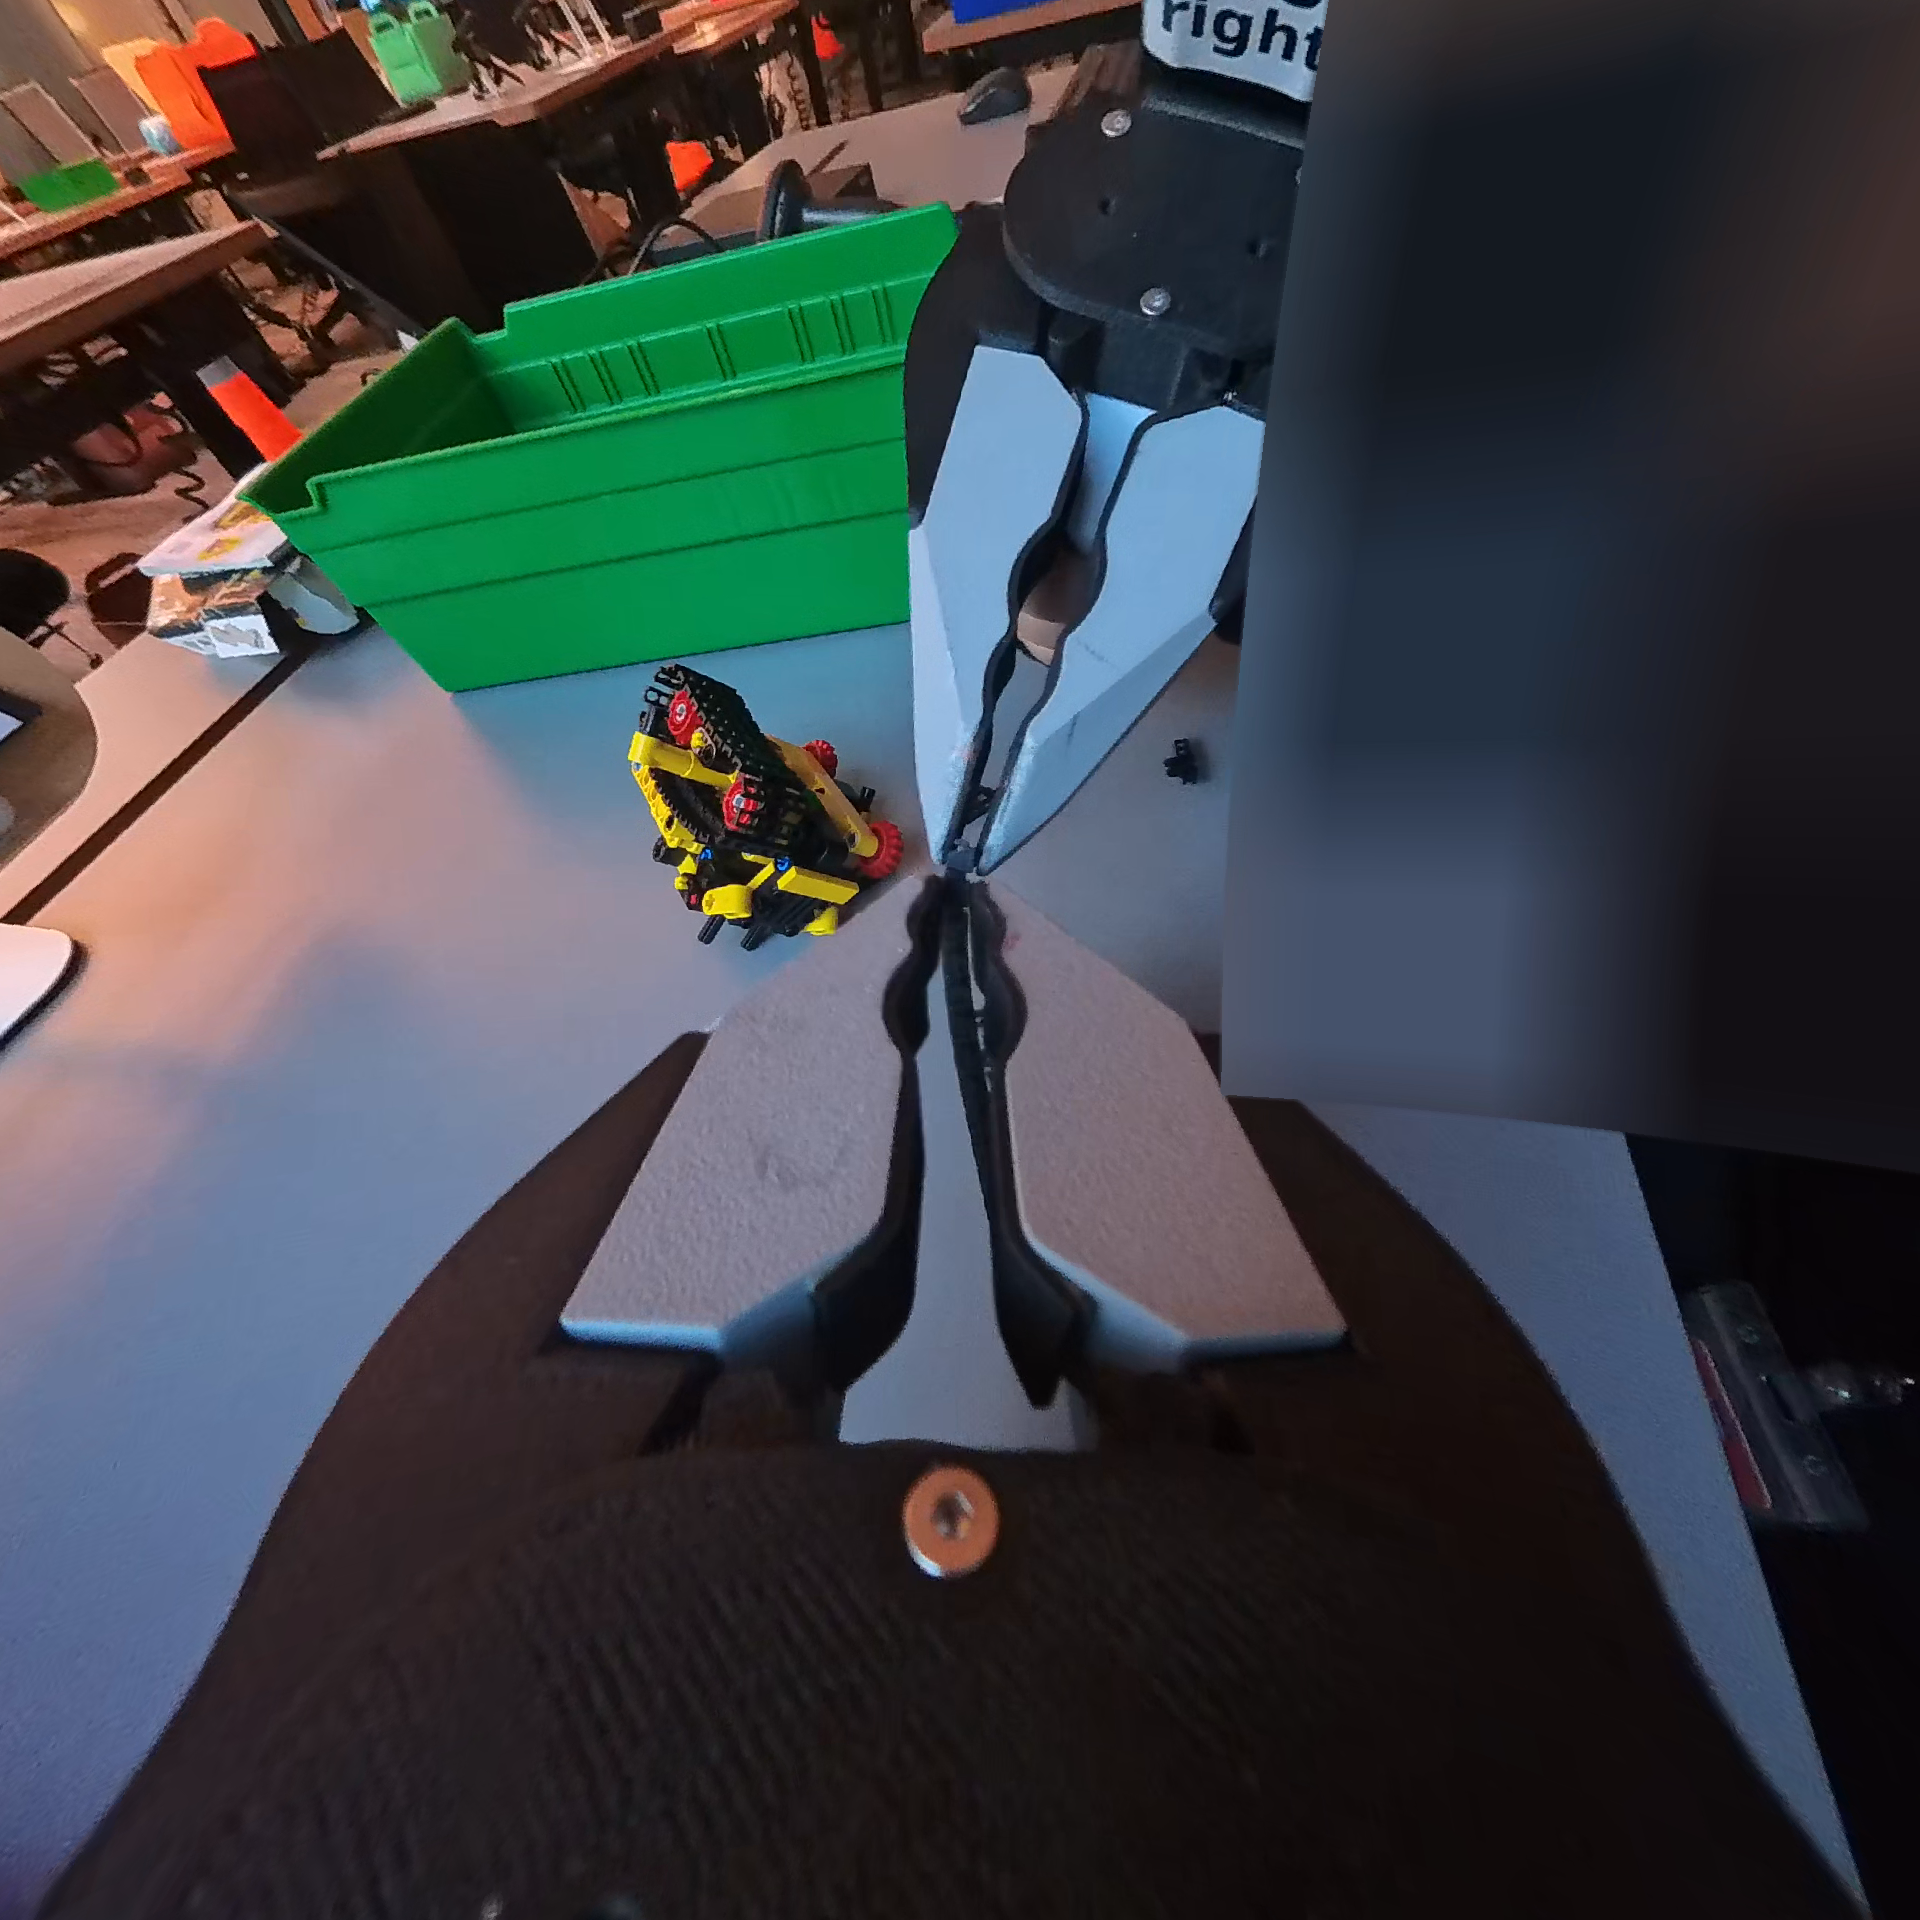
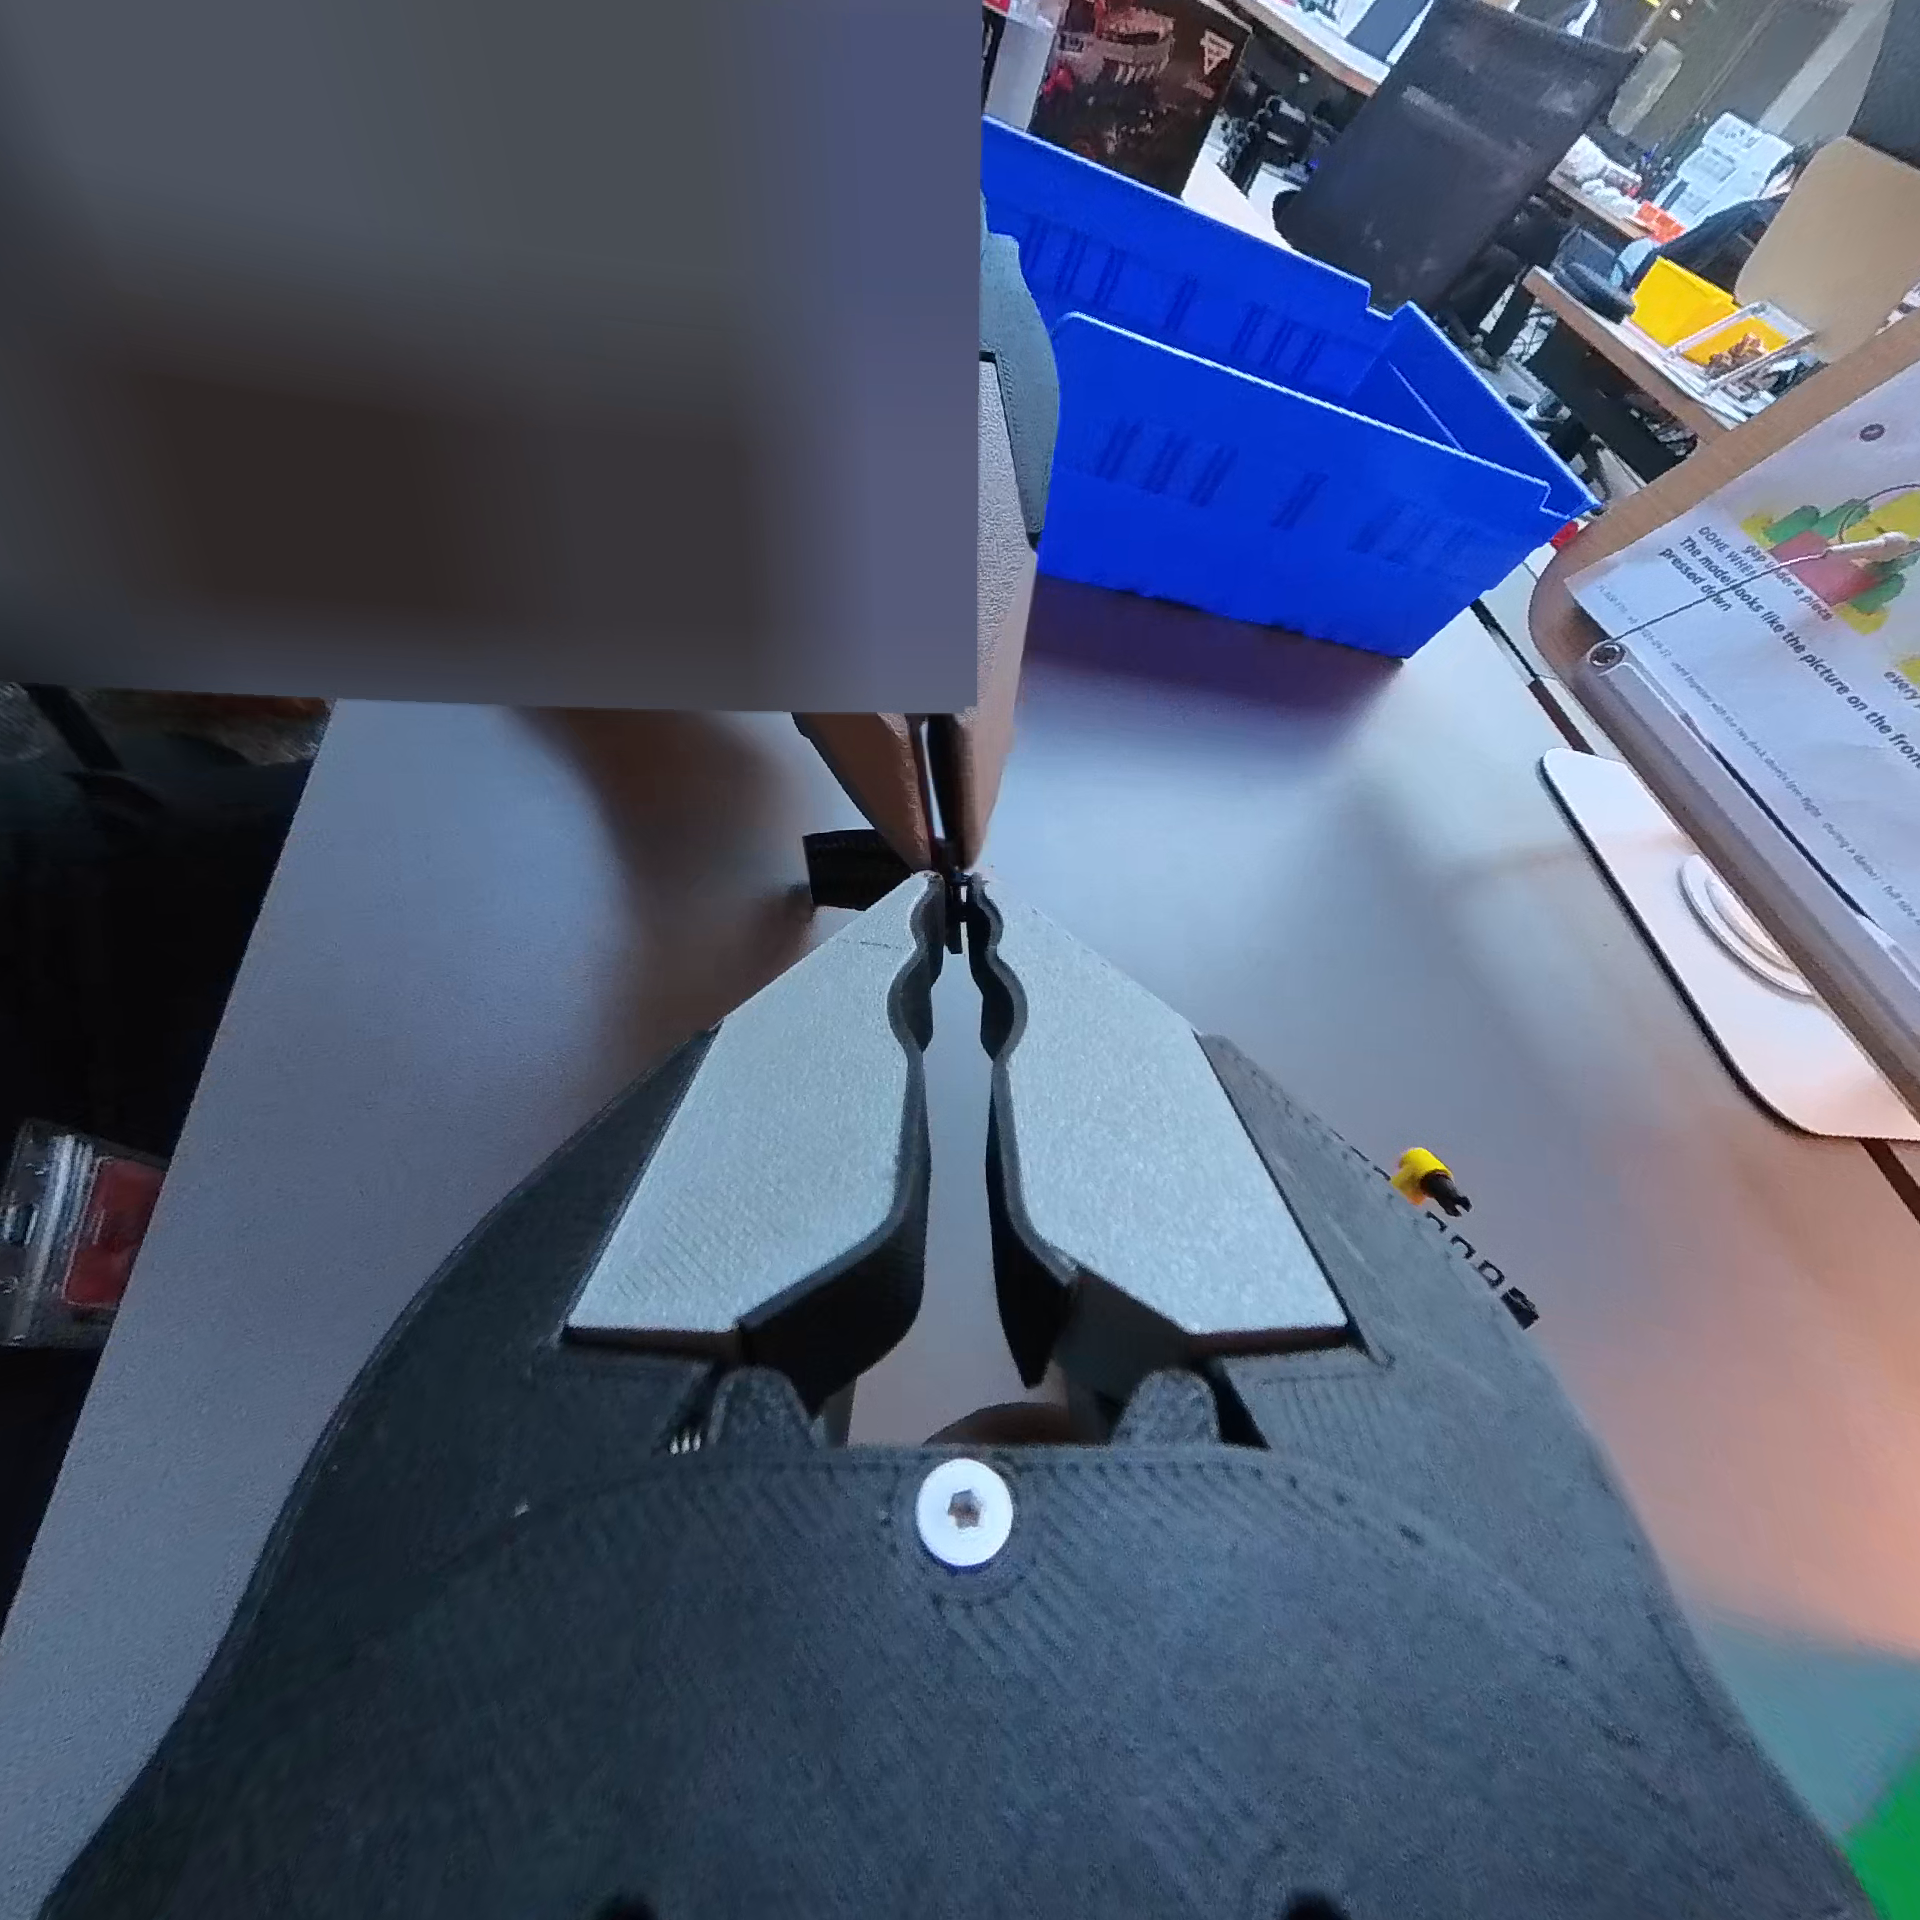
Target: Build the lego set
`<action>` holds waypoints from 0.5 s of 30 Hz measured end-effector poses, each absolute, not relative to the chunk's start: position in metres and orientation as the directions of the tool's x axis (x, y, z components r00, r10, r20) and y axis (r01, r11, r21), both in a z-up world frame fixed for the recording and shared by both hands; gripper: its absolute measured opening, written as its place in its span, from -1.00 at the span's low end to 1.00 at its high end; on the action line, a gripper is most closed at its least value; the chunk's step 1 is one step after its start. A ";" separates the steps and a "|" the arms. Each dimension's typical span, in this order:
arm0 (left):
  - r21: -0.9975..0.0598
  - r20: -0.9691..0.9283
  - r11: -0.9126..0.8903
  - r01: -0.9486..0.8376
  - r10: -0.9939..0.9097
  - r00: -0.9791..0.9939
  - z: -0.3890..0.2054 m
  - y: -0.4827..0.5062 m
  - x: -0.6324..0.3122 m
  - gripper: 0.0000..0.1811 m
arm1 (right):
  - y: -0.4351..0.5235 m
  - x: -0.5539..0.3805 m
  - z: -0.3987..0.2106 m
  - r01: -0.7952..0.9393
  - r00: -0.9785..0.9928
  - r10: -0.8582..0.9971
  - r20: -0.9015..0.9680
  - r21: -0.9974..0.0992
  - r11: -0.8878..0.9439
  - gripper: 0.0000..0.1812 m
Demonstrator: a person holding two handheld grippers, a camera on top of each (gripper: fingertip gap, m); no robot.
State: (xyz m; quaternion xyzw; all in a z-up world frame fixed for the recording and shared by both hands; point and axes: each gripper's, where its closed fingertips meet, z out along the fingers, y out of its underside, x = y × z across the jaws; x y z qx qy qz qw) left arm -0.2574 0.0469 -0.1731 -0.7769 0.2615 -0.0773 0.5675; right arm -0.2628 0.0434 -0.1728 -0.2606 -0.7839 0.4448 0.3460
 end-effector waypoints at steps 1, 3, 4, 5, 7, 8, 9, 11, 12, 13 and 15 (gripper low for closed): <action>-0.921 -0.180 -0.217 -0.322 -0.496 0.849 -0.173 0.047 -0.257 -1.00 | 0.044 -0.263 -0.173 0.102 -0.625 0.717 0.308 -0.879 0.466 -0.99; -0.921 -0.180 -0.218 -0.322 -0.496 0.850 -0.173 0.047 -0.257 -1.00 | 0.044 -0.263 -0.173 0.104 -0.627 0.719 0.301 -0.882 0.460 -0.99; -0.922 -0.176 -0.220 -0.320 -0.497 0.850 -0.173 0.047 -0.257 -1.00 | 0.044 -0.263 -0.173 0.105 -0.628 0.719 0.298 -0.883 0.458 -0.99; -0.923 -0.174 -0.218 -0.316 -0.497 0.850 -0.173 0.047 -0.257 -1.00 | 0.044 -0.263 -0.173 0.103 -0.628 0.719 0.298 -0.884 0.457 -0.99; -0.923 -0.168 -0.224 -0.313 -0.498 0.851 -0.174 0.046 -0.257 -1.00 | 0.043 -0.263 -0.173 0.103 -0.630 0.718 0.297 -0.884 0.456 -0.99; -0.921 -0.167 -0.228 -0.315 -0.499 0.850 -0.174 0.046 -0.257 -0.98 | 0.043 -0.263 -0.173 0.103 -0.631 0.717 0.296 -0.884 0.455 -0.99; -0.921 -0.167 -0.229 -0.316 -0.501 0.849 -0.175 0.046 -0.256 -0.98 | 0.043 -0.263 -0.173 0.103 -0.632 0.716 0.295 -0.884 0.455 -0.99; -0.920 -0.170 -0.229 -0.319 -0.500 0.849 -0.175 0.046 -0.256 -0.99 | 0.043 -0.262 -0.173 0.103 -0.635 0.715 0.291 -0.886 0.452 -0.99; -0.919 -0.172 -0.229 -0.320 -0.498 0.850 -0.175 0.046 -0.257 -1.00 | 0.042 -0.262 -0.173 0.103 -0.636 0.716 0.288 -0.888 0.449 -0.99; -0.919 -0.175 -0.228 -0.323 -0.497 0.850 -0.174 0.046 -0.257 -1.00 | 0.042 -0.263 -0.173 0.103 -0.637 0.716 0.285 -0.889 0.446 -0.99; -0.918 -0.183 -0.223 -0.329 -0.498 0.847 -0.174 0.046 -0.256 -1.00 | 0.042 -0.262 -0.172 0.102 -0.641 0.715 0.277 -0.893 0.437 -0.99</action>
